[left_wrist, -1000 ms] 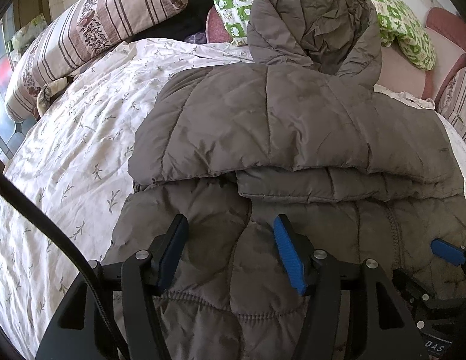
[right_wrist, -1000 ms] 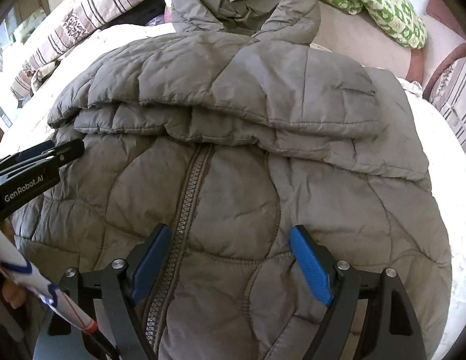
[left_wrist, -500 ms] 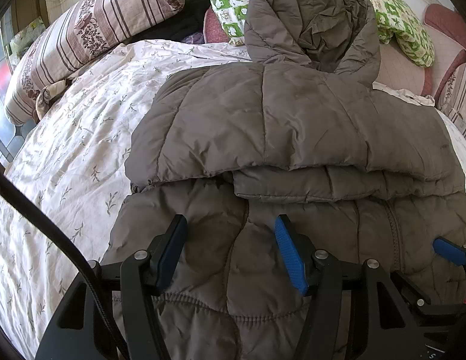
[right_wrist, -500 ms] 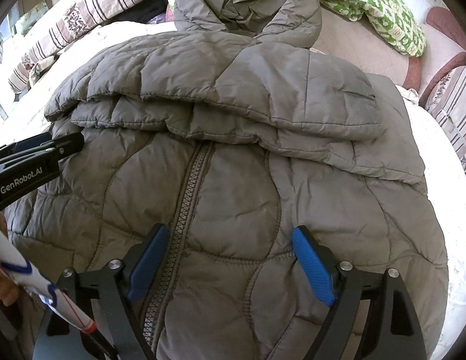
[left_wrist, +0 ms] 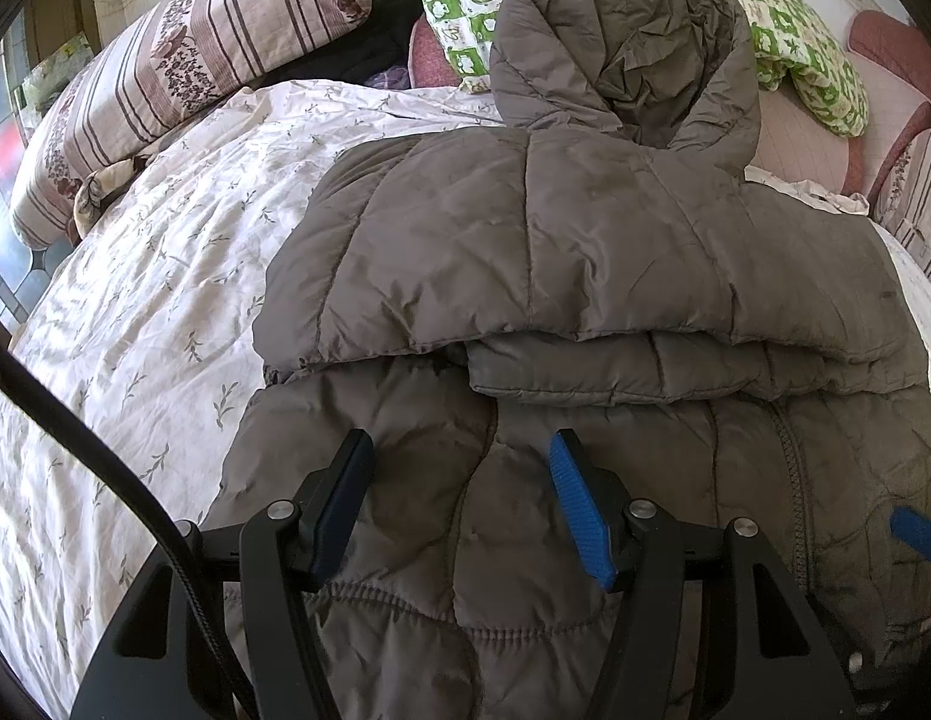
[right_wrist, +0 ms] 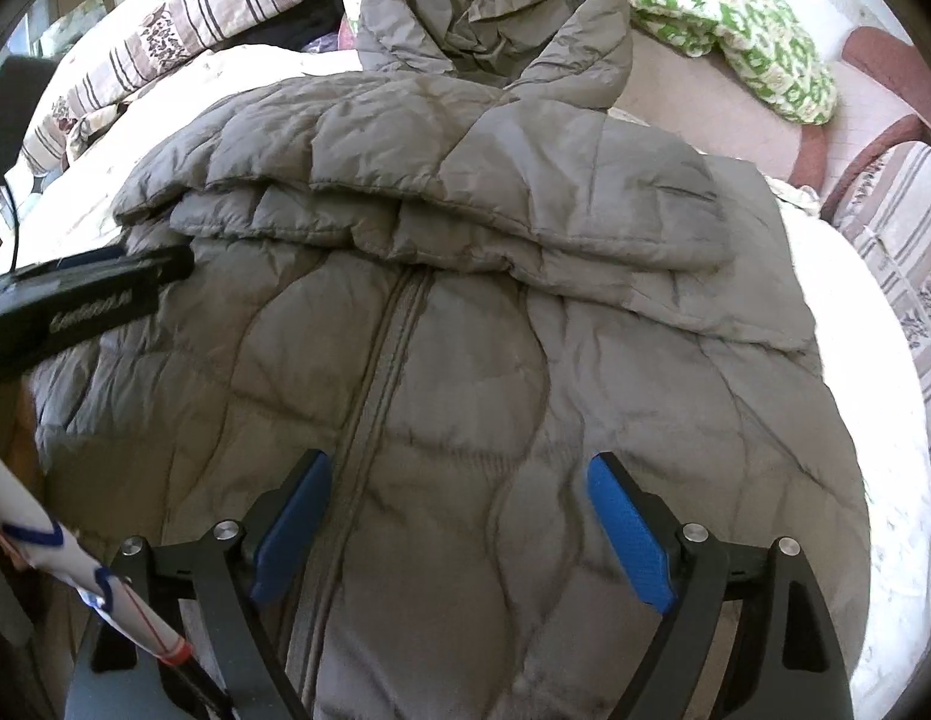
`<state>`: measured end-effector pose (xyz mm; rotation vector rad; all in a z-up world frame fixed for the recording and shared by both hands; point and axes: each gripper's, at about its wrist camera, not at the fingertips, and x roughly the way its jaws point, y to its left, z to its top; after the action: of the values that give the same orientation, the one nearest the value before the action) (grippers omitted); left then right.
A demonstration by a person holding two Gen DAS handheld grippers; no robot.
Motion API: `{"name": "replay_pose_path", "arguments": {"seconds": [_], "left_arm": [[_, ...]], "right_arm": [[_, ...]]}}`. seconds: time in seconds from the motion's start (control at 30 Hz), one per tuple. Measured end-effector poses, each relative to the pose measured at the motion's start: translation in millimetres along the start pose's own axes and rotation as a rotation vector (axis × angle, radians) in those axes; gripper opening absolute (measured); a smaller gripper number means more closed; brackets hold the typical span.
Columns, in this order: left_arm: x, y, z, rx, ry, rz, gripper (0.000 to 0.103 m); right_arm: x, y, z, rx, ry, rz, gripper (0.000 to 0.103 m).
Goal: Fold large clothes
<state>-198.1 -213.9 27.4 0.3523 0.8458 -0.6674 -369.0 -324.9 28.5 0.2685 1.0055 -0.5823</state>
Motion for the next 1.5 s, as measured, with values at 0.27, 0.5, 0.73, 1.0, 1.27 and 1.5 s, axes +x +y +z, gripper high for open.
{"name": "replay_pose_path", "arguments": {"seconds": [0.27, 0.5, 0.73, 1.0, 1.27, 1.5], "left_arm": [[-1.0, -0.6, 0.6, 0.002, 0.002, -0.004, 0.061], [-13.0, 16.0, 5.9, -0.052, -0.006, -0.049, 0.061], [-23.6, 32.6, 15.7, -0.095, -0.038, -0.056, 0.061], [-20.8, 41.5, 26.7, -0.081, -0.054, -0.052, 0.060], [2.3, 38.4, 39.2, -0.057, -0.037, -0.042, 0.061], [2.2, 36.7, 40.4, -0.050, -0.052, -0.033, 0.061]], "right_arm": [[-29.1, 6.5, -46.8, 0.067, -0.025, -0.017, 0.092], [-68.2, 6.5, -43.7, 0.149, 0.003, 0.088, 0.092], [-106.2, -0.8, 40.6, 0.143, -0.094, 0.094, 0.088], [-36.9, 12.3, 126.8, 0.164, -0.046, 0.174, 0.064], [49.9, 29.0, 127.4, 0.120, 0.039, 0.076, 0.064], [48.5, 23.7, 129.2, 0.103, 0.039, 0.104, 0.065]]}}
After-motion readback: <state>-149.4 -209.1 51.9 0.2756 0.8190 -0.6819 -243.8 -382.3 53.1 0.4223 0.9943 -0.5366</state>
